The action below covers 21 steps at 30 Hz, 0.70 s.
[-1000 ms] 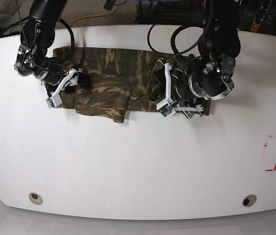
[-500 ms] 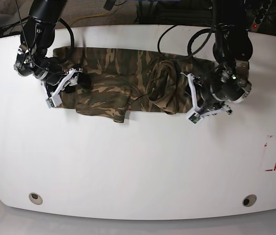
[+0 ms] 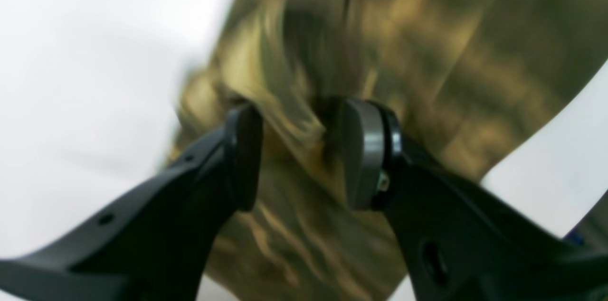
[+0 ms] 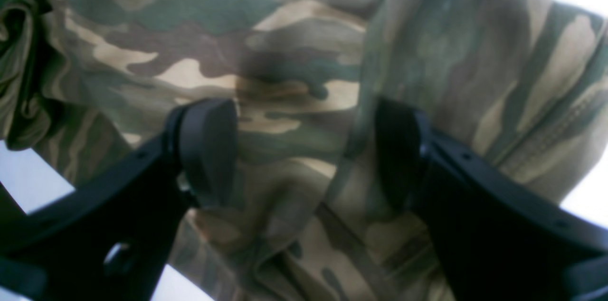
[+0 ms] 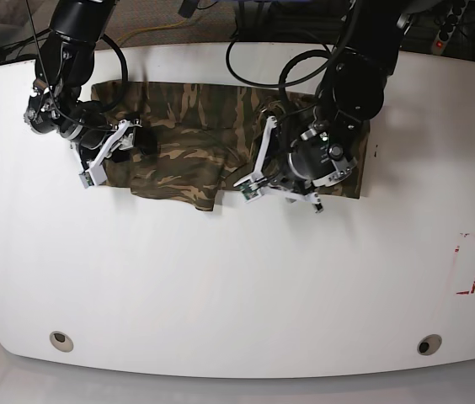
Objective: Fold the T-shirt properly
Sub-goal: 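Press and adjust the folded end with the left gripper near the right gripper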
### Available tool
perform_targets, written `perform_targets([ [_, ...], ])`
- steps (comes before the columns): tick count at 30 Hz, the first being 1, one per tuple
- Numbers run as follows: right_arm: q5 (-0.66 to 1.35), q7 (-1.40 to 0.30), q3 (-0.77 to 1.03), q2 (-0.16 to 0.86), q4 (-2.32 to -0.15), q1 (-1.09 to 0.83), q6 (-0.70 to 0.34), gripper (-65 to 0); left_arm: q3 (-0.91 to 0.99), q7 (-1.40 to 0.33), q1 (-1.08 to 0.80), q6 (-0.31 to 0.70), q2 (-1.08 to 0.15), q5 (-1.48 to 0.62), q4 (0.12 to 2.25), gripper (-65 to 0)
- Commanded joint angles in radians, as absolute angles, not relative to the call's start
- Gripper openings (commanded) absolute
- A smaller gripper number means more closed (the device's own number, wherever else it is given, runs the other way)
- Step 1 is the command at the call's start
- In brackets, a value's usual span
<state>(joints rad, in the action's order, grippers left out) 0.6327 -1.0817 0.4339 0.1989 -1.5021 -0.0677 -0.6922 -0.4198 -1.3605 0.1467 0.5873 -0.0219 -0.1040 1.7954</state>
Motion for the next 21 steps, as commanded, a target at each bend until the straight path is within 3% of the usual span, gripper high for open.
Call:
perform_targets([
  [1, 0.650, -1.069, 0.437, 0.211, -1.517, -0.059, -0.698, -21.2, -0.437, -1.348, 0.200, 0.590, 0.031, -0.107, 1.822, -40.6],
  [7, 0.659, -1.075, 0.437, 0.211, -1.537, -0.062, -0.698, -21.2, -0.417, -1.348, 0.237, 0.590, 0.054, -0.102, 1.933, -40.6],
  [11, 0.659, -1.079, 0.438, 0.211, -1.615, -0.065, -0.698, -21.2, -0.228, -1.349, 0.206, 0.608, 0.018, -0.108, 1.968, -40.6],
  [13, 0.654, -1.101, 0.438, 0.211, -1.626, -0.065, -0.698, -21.2, -0.116, -1.349, 0.173, 0.690, -0.004, -0.108, 1.966, -40.6],
  [17, 0.650, -1.106, 0.438, 0.211, -1.626, -0.071, -0.698, -21.2, 0.031, -1.349, 0.105, 0.698, -0.022, -0.097, 1.960, -40.6],
  [21, 0.648, -1.104, 0.438, 0.211, -1.626, -0.074, -0.698, -21.2, 0.067, -1.348, 0.048, 0.698, -0.071, -0.105, 1.948, -40.6],
])
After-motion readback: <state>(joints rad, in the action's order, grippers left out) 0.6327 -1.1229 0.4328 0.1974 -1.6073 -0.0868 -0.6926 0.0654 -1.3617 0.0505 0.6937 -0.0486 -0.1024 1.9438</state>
